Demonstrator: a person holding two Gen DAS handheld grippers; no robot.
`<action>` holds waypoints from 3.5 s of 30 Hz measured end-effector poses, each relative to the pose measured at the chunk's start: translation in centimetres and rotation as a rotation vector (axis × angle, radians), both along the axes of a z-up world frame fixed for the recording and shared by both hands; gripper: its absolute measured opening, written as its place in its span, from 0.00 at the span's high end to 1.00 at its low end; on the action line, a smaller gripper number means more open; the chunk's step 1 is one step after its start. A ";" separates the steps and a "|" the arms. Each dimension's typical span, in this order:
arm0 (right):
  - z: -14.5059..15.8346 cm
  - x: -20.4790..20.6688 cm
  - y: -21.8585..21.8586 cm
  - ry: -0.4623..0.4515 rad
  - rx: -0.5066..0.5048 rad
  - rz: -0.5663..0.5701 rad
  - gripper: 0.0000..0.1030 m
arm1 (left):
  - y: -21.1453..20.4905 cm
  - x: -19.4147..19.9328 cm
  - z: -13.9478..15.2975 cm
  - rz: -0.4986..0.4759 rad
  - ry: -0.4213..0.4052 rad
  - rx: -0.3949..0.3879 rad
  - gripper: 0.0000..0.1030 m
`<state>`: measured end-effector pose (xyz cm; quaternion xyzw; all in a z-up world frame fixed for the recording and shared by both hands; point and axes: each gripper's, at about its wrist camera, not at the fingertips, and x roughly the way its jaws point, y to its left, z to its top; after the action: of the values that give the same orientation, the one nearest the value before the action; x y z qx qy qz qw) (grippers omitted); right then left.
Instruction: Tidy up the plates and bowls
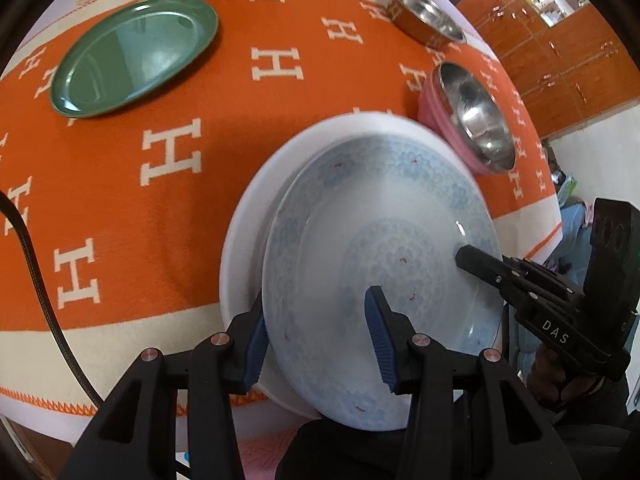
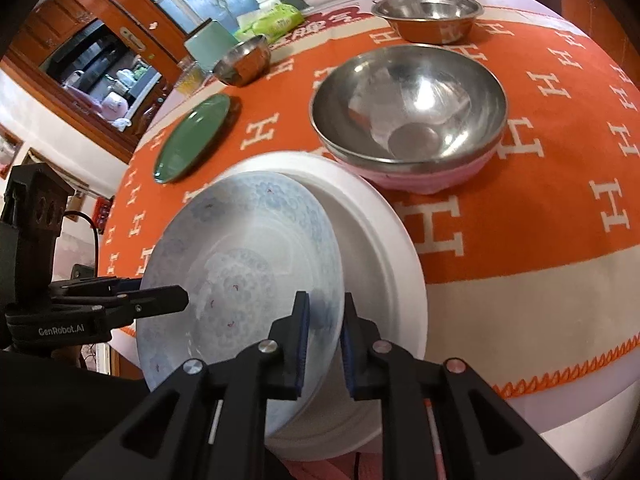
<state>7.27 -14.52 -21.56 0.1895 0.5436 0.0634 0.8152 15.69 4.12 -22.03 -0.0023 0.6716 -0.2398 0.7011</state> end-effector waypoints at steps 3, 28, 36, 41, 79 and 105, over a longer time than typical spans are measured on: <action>-0.4 -0.1 0.0 0.008 -0.008 -0.015 0.84 | -0.4 0.0 -0.7 -0.018 0.014 0.008 0.58; 2.9 -0.6 1.4 -0.104 -0.196 0.018 0.50 | -1.1 -0.5 2.0 -0.003 -0.122 0.028 0.48; 5.9 -1.5 1.5 -0.220 -0.265 0.108 0.50 | -1.4 -2.4 6.5 0.106 -0.285 -0.066 0.28; 7.8 -1.8 1.0 -0.290 -0.262 0.165 0.50 | -1.8 -3.9 8.8 0.181 -0.352 -0.071 0.23; 12.3 -1.3 6.2 -0.524 -0.197 0.507 0.32 | 6.6 -11.6 13.0 0.685 -0.480 0.014 0.12; 11.2 8.4 18.5 -0.424 -0.298 0.266 0.27 | 18.7 4.6 14.1 0.371 -0.474 -0.010 0.10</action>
<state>15.66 3.96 -10.34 -0.0229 0.3846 0.1273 0.9140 20.32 22.83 -7.91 -0.0721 0.4762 -0.1046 0.8701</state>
